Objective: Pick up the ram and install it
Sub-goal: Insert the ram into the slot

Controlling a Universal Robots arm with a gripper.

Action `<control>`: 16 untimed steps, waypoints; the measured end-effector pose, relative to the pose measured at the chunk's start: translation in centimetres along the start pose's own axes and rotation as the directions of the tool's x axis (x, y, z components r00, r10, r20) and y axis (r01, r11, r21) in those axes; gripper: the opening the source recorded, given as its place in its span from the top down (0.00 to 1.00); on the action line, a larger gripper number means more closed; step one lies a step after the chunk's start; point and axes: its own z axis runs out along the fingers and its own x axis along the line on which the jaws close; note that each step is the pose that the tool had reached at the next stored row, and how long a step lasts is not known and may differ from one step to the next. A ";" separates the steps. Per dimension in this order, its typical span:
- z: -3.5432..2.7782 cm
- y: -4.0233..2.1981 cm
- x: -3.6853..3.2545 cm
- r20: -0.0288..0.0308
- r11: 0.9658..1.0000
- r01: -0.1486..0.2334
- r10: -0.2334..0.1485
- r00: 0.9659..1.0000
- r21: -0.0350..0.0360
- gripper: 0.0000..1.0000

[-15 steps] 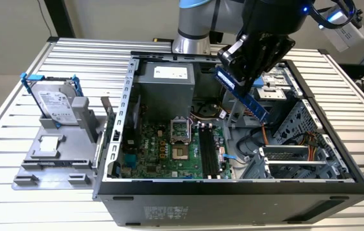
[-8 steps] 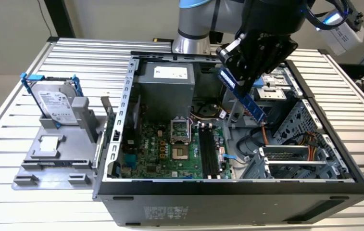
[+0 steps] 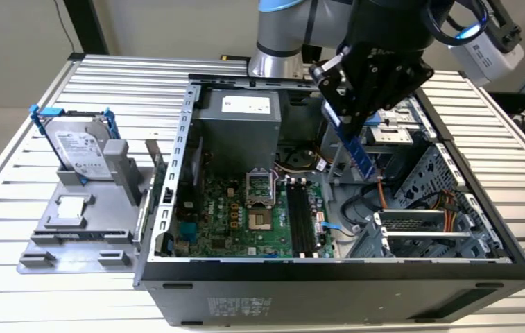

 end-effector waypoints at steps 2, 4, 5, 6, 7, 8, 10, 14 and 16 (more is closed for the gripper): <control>0.05 0.00 0.00 0.000 0.999 -0.034 0.034 0.999 0.000 1.00; 0.10 0.00 0.00 0.001 0.998 -0.067 0.067 0.998 0.001 1.00; 0.12 0.00 0.00 0.001 0.997 -0.081 0.081 0.997 0.001 1.00; 0.14 0.00 0.00 0.001 0.995 -0.095 0.095 0.995 0.001 1.00; 0.15 0.00 0.00 0.001 0.994 -0.109 0.109 0.994 0.002 1.00; 0.18 0.00 0.00 0.002 0.993 -0.122 0.122 0.993 0.002 1.00; 0.21 0.00 0.00 0.002 0.989 -0.145 0.145 0.989 0.002 1.00; 0.29 0.00 0.00 0.003 0.982 -0.189 0.189 0.982 0.003 1.00; 0.32 0.00 0.00 0.003 0.978 -0.209 0.209 0.978 0.003 1.00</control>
